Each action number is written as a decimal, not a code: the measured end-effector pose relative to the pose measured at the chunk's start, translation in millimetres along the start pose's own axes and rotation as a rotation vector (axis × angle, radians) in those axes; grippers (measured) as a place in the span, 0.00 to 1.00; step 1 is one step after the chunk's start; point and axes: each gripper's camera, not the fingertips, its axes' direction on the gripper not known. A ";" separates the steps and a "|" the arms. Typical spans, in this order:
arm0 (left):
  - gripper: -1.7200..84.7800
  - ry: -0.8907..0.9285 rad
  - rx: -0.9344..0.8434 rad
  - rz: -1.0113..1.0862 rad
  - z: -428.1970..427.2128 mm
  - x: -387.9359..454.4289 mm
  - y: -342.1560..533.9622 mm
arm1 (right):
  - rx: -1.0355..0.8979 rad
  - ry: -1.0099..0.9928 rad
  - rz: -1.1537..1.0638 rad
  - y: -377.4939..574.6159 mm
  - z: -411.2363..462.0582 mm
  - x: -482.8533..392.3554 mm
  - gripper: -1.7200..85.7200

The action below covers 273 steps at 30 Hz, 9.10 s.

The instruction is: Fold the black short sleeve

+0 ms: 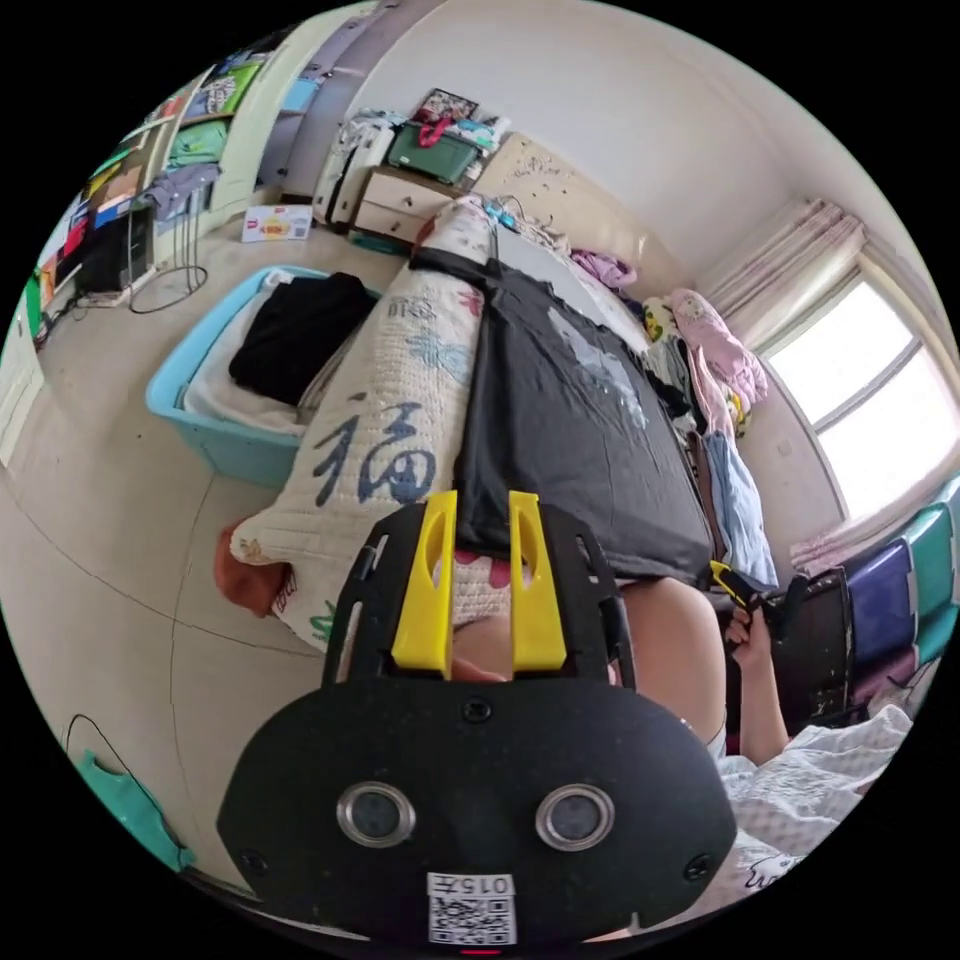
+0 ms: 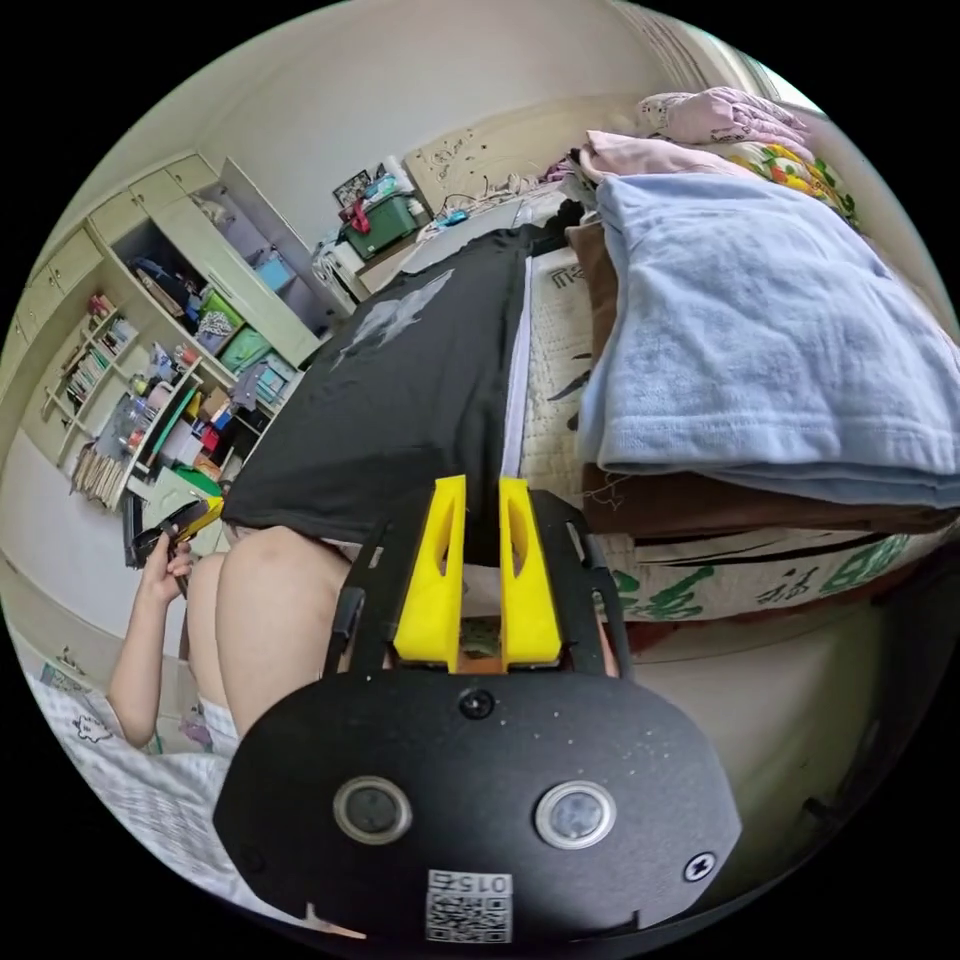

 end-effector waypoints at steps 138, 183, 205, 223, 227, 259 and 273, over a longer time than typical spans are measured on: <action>0.01 0.362 0.322 -0.453 369.5 247.8 -72.8 | -0.287 0.333 -0.235 -256.9 402.8 -160.3 0.04; 0.01 0.469 0.319 -0.450 390.9 201.3 -61.3 | -0.404 0.214 -0.212 -276.5 412.7 -89.9 0.01; 0.02 0.365 0.150 -0.219 382.3 268.8 -78.8 | -0.340 0.009 -0.301 -291.1 311.9 -71.6 0.01; 0.02 0.314 0.485 0.232 299.3 343.1 -72.0 | 0.277 -0.262 -0.363 -295.3 68.2 4.2 0.07; 0.03 0.376 0.405 0.182 317.0 341.7 -83.2 | 0.108 -0.196 -0.268 -311.0 93.2 18.1 0.11; 0.07 0.067 -0.618 0.937 486.8 618.5 -1.1 | -0.358 -0.103 -0.268 -317.8 144.6 -2.6 0.04; 0.01 0.184 -0.645 0.870 480.2 617.3 -6.0 | -0.351 0.019 -0.302 -301.8 116.4 -31.7 0.03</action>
